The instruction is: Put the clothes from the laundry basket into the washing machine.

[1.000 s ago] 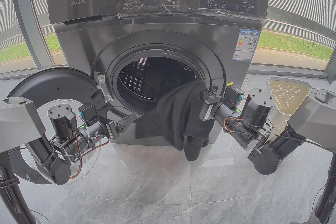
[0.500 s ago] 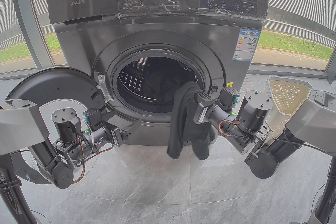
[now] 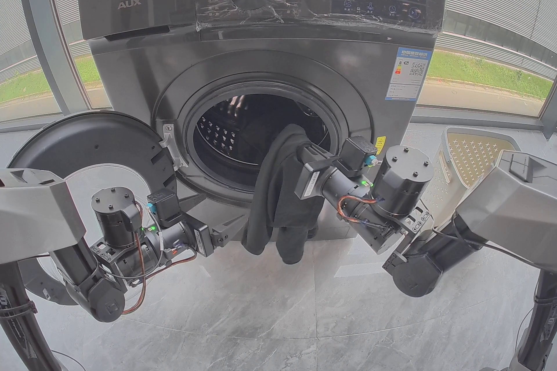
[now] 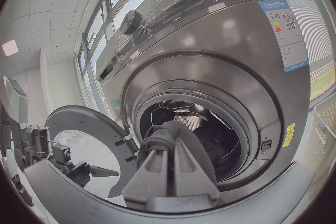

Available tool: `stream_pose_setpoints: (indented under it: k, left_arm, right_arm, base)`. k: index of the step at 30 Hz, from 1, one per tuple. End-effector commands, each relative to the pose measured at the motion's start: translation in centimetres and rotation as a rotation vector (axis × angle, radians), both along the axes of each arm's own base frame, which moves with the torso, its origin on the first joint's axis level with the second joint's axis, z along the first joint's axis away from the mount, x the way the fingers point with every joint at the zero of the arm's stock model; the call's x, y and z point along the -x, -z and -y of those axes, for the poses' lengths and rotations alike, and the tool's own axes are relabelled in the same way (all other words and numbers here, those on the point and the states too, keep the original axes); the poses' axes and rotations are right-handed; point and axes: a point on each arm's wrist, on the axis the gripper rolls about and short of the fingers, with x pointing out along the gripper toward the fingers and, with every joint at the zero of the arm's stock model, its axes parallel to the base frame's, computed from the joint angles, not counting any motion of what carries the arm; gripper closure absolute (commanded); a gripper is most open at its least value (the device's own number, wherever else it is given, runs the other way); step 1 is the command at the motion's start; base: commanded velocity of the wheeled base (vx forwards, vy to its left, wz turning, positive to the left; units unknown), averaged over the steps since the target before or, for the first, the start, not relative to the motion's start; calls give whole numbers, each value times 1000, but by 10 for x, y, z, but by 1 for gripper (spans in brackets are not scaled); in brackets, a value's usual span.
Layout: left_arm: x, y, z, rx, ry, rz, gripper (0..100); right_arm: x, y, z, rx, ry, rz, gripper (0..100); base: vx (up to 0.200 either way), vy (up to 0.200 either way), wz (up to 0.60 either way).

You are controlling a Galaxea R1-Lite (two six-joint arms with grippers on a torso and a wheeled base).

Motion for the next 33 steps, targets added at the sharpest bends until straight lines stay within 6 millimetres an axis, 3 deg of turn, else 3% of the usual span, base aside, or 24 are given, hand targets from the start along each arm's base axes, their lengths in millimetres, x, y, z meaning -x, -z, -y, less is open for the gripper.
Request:
stream_pose_setpoints:
  k: [1, 12, 26, 33]
  left_arm:
    - [4, -3, 2, 3, 16, 4, 0]
    - [9, 7, 6, -13, 42, -34, 0]
    - [-6, 50, 10, -82, 40, -131, 0]
    - [-19, 63, 18, -86, 35, -131, 0]
  right_arm:
    - [-9, 10, -11, -5, 23, -6, 100]
    - [-6, 1, -20, -33, 15, 20, 100]
    - [7, -18, -16, -53, -1, 45, 100]
    - [18, -22, -19, -57, -26, 46, 100]
  base:
    - [0, 0, 0]
    - [0, 0, 0]
    - [0, 0, 0]
    - [0, 0, 0]
